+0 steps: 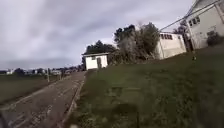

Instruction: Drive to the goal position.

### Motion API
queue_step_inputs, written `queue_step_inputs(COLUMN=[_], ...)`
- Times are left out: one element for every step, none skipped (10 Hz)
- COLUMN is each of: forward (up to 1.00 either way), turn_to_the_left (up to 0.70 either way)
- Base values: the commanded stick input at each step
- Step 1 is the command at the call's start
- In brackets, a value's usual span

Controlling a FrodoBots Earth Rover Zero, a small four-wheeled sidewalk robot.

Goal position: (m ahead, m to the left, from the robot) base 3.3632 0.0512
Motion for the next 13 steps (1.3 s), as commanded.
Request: queue_step_inputs(forward=[0.70, 0.70, 0.70, 0.70, 0.70, 0.70, 0.70, 0.70, 0.70, 0.70, 0.70, 0.70, 0.70], turn_to_the_left=[0.00, 0.00, 0.00, 0.00, 0.00, 0.00, 0.00, 0.00, 0.00, 0.00, 0.00, 0.00, 0.00])
